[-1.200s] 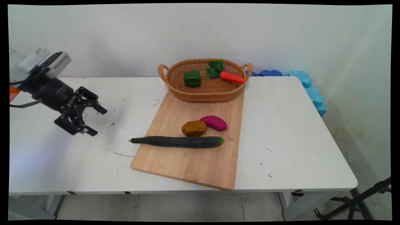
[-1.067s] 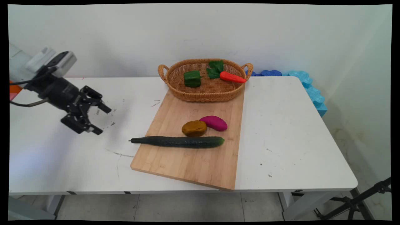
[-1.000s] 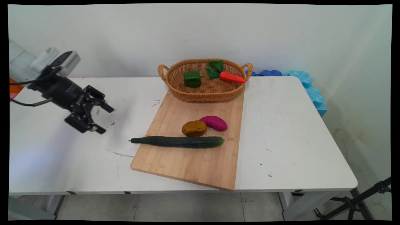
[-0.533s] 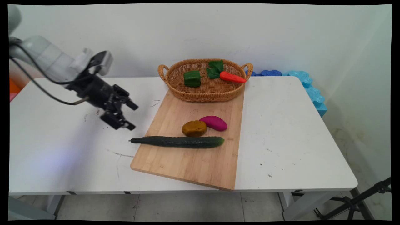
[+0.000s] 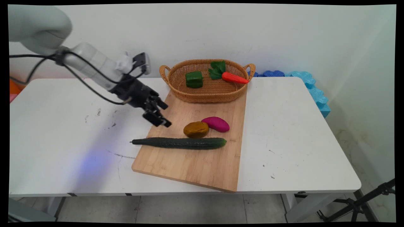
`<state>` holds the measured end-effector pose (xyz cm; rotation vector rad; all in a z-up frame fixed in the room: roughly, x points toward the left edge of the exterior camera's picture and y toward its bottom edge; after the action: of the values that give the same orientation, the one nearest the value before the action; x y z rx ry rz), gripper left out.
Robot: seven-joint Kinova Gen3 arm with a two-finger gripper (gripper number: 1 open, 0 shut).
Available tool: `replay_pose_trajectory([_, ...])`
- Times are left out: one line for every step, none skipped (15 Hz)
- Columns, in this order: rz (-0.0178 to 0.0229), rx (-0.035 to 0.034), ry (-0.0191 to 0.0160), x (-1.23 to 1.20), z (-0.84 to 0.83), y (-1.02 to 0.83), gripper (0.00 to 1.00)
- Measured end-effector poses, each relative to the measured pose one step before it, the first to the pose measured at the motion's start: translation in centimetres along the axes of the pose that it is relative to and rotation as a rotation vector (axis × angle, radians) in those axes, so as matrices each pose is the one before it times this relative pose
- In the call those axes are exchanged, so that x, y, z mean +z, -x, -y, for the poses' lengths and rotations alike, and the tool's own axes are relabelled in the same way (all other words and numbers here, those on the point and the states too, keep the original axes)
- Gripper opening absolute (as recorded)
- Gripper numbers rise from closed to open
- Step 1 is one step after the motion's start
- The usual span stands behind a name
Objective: Pick up the potato from the cutting board
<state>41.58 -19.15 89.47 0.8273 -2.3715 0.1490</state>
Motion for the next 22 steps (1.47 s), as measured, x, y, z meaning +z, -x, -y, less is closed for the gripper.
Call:
replay_pose_trajectory([-0.00372,-0.01469,-0.00193,0.786,-0.013,-0.487,1.0])
replay_pose_trajectory([-0.00452,-0.01645,-0.00208,0.913,-0.035,-0.531,1.0])
replay_pose_trajectory([-0.00385,-0.01498,-0.00149,0.891,-0.058,-0.476,1.0])
replay_pose_trajectory([-0.00273,-0.01151,-0.00084,0.742,-0.061,-0.376,1.0])
replay_pose_trajectory([-0.00132,-0.01164,-0.00193,0.842,-0.08,-0.375,1.0])
replay_pose_trajectory([-0.00148,-0.0112,-0.00222,0.803,-0.089,-0.357,1.0])
replay_pose_trajectory([-0.00036,-0.01472,-0.00289,0.984,-0.147,-0.385,1.0])
replay_pose_trajectory([0.00074,-0.01081,-0.00164,0.723,-0.146,-0.27,1.0])
replay_pose_trajectory([0.00214,-0.01019,-0.00164,0.642,-0.155,-0.218,1.0])
replay_pose_trajectory([0.00304,-0.00878,-0.00125,0.585,-0.148,-0.167,1.0])
replay_pose_trajectory([0.00278,-0.00548,-0.00092,0.453,-0.126,-0.132,1.0])
replay_pose_trajectory([0.00219,-0.00306,-0.00058,0.27,-0.078,-0.072,1.0])
replay_pose_trajectory([0.00358,-0.00383,-0.00067,0.381,-0.118,-0.103,1.0])
replay_pose_trajectory([0.00506,-0.00371,-0.00067,0.382,-0.138,-0.087,1.0])
replay_pose_trajectory([0.00503,-0.00337,-0.0007,0.353,-0.087,-0.057,1.0])
replay_pose_trajectory([0.00444,-0.00266,-0.00044,0.343,0.039,-0.034,1.0])
replay_pose_trajectory([0.00534,-0.00263,-0.0001,0.377,0.054,-0.033,1.0])
replay_pose_trajectory([0.00447,-0.00237,-0.00016,0.338,0.046,-0.043,1.0])
replay_pose_trajectory([0.00372,-0.00117,-0.00024,0.271,0.044,-0.044,1.0])
replay_pose_trajectory([0.00298,-0.00075,-0.00095,0.282,0.062,-0.04,1.0])
replay_pose_trajectory([0.00286,-0.00002,-0.0014,0.254,0.071,-0.046,1.0])
replay_pose_trajectory([0.00256,0.00041,-0.0007,0.216,0.052,-0.047,1.0])
